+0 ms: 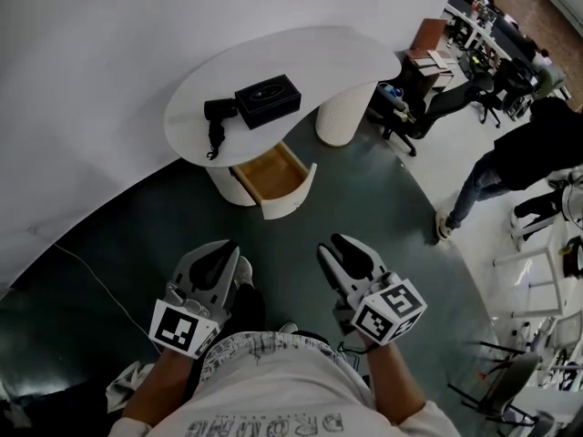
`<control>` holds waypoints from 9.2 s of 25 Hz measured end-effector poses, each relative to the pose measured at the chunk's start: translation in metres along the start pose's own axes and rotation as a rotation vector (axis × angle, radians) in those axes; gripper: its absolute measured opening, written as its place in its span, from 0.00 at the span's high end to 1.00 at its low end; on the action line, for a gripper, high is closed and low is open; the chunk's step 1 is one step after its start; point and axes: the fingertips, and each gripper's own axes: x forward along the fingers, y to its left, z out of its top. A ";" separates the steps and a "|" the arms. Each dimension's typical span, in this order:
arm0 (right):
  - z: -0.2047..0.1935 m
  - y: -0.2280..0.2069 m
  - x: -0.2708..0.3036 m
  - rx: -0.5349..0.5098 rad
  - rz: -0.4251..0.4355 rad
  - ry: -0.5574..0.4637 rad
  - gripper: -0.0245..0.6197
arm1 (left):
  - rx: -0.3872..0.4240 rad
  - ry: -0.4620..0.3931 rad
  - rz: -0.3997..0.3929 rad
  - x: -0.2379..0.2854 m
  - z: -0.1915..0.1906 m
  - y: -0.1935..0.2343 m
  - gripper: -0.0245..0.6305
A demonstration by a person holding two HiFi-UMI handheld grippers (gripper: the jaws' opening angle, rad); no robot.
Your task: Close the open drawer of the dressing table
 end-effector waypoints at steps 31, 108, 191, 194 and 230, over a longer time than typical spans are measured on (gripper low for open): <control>0.043 -0.073 0.236 0.058 -0.255 0.054 0.74 | -0.066 0.045 -0.239 0.146 -0.028 0.247 0.91; -0.341 -0.303 0.251 0.563 -0.186 0.371 0.79 | -0.073 0.622 -0.468 0.259 -0.317 0.114 0.91; -0.192 -0.252 0.404 0.440 -0.026 0.352 0.72 | -0.063 0.320 -0.057 0.212 -0.159 0.259 0.91; -0.164 -0.236 0.387 0.424 -0.026 0.343 0.73 | -0.054 0.284 -0.064 0.211 -0.132 0.257 0.91; 0.114 -0.066 0.340 0.039 0.133 0.030 0.75 | -0.069 0.004 -0.005 0.181 -0.004 0.294 0.91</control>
